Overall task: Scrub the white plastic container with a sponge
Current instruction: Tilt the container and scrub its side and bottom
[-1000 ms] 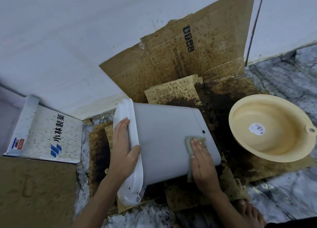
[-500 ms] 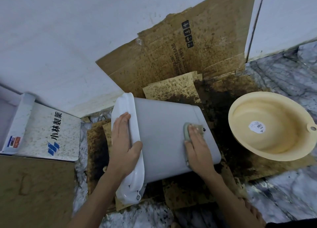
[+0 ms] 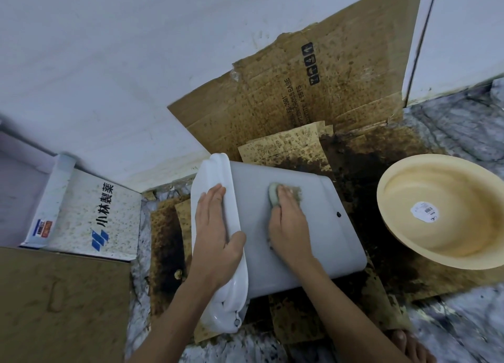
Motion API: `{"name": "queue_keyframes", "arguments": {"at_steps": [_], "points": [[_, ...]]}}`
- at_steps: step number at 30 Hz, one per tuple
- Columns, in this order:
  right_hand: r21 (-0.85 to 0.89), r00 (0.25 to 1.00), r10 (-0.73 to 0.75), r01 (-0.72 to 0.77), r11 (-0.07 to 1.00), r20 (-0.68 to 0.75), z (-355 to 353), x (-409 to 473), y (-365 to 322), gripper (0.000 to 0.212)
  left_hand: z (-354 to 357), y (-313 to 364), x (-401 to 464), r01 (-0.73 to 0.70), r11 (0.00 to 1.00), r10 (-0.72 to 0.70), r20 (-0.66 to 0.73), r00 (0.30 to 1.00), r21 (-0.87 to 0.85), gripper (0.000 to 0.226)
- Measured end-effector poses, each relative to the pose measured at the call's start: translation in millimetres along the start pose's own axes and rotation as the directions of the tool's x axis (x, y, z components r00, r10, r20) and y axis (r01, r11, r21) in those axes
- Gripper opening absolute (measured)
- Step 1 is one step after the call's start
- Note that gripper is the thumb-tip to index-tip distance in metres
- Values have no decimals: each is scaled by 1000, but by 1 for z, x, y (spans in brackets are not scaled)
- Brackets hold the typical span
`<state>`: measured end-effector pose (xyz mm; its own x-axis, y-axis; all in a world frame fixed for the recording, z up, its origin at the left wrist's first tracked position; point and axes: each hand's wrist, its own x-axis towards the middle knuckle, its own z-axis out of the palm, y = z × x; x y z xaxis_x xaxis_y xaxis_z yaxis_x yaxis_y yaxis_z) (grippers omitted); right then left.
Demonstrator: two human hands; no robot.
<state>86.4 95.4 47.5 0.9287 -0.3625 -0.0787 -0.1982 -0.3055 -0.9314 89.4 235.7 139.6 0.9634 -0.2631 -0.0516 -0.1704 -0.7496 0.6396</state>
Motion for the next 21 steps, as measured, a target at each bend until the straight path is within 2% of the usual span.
{"name": "queue_keyframes", "arguments": {"at_steps": [2,4,7,10,12,16,21], "points": [[52,998,57,-57,997,-7,-1,23,-13,48,1,2,0,1,1000,-1,6,1000,0,85],[104,999,47,-50,993,27,-3,38,-24,48,1,3,0,-1,1000,1,3,1000,-3,85],[146,986,-140,126,981,89,1,28,-35,50,2,3,1,-18,1000,18,-1,1000,5,83],[60,927,-336,331,942,167,3,2,-27,51,3,3,1,-27,1000,27,-1,1000,15,82],[4,898,-393,400,916,198,-1,-10,-13,51,3,0,1,-26,1000,26,-1,1000,13,82],[-38,913,-359,373,927,196,-12,-20,16,52,0,-9,0,-10,1000,10,3,1000,13,83],[-173,964,-197,228,958,179,-26,-3,63,56,-2,-17,0,8,1000,-8,-2,1000,0,85]]}}
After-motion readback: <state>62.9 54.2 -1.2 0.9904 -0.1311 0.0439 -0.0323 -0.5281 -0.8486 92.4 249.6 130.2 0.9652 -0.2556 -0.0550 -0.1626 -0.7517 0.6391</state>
